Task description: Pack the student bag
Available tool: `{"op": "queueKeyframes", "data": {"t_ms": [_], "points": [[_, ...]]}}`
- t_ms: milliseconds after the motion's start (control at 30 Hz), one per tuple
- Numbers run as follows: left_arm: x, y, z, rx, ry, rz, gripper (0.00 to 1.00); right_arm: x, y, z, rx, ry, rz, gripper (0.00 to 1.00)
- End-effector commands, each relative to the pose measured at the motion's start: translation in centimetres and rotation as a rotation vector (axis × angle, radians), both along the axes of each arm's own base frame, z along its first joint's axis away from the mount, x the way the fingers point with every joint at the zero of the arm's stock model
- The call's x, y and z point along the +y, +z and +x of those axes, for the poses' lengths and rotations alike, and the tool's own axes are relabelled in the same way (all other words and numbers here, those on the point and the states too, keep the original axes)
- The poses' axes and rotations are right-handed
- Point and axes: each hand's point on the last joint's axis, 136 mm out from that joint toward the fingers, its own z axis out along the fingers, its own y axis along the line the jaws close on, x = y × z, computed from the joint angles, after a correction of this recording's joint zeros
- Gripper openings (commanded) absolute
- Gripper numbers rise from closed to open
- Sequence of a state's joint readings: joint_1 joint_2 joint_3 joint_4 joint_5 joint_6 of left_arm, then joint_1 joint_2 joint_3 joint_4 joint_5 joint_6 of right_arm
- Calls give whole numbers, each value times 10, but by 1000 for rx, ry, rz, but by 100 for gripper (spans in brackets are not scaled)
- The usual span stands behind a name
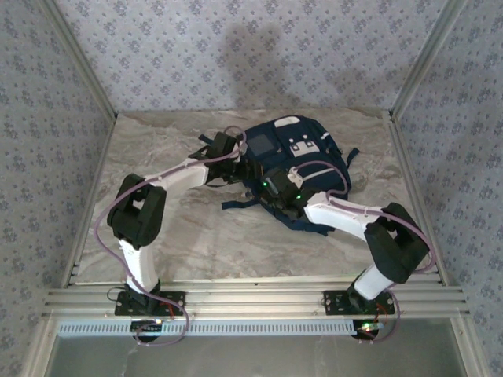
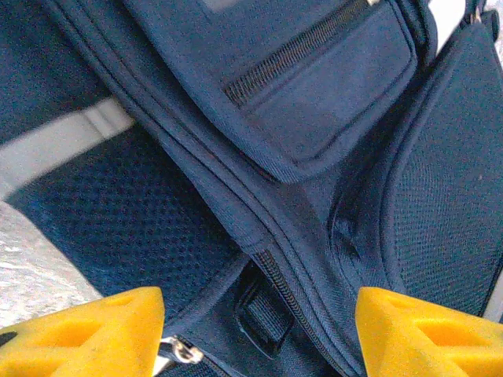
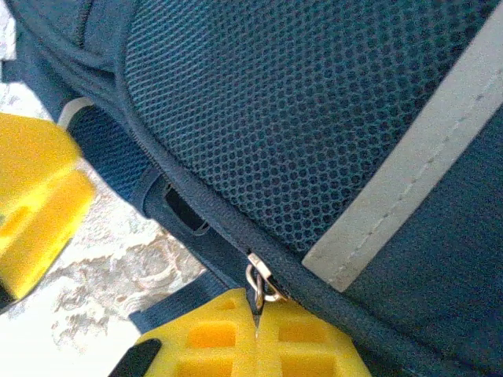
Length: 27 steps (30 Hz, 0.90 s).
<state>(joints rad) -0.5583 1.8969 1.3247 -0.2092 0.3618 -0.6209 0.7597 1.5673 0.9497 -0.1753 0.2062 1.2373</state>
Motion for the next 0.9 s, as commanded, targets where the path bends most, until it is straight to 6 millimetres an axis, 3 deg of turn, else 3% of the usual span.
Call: {"op": "queueKeyframes", "data": {"t_ms": [0, 133, 233, 300, 367, 467, 533, 667, 867], "points": [[-6, -4, -10, 37, -12, -34, 66, 19, 20, 0, -35, 134, 74, 0], [-12, -12, -10, 48, 1, -40, 65, 42, 33, -1, -56, 247, 146, 0], [-19, -20, -7, 68, 10, -58, 58, 52, 43, -3, -76, 301, 161, 0], [-22, -25, -5, 79, 22, -70, 50, 54, 49, -5, -85, 327, 163, 0], [-21, -30, -2, 81, 39, -67, 31, 55, 51, -6, -83, 350, 167, 0], [-16, -33, 5, 68, 67, -47, 12, 53, 44, -13, -41, 393, 159, 0], [-10, -34, 10, 62, 91, -33, 0, 47, 33, -21, 4, 423, 125, 0], [6, -30, 24, 49, 130, -25, 0, 23, 10, -40, 98, 471, 23, 0], [26, -24, 35, 25, 164, 3, 0, -17, -5, -60, 194, 514, -111, 0]]}}
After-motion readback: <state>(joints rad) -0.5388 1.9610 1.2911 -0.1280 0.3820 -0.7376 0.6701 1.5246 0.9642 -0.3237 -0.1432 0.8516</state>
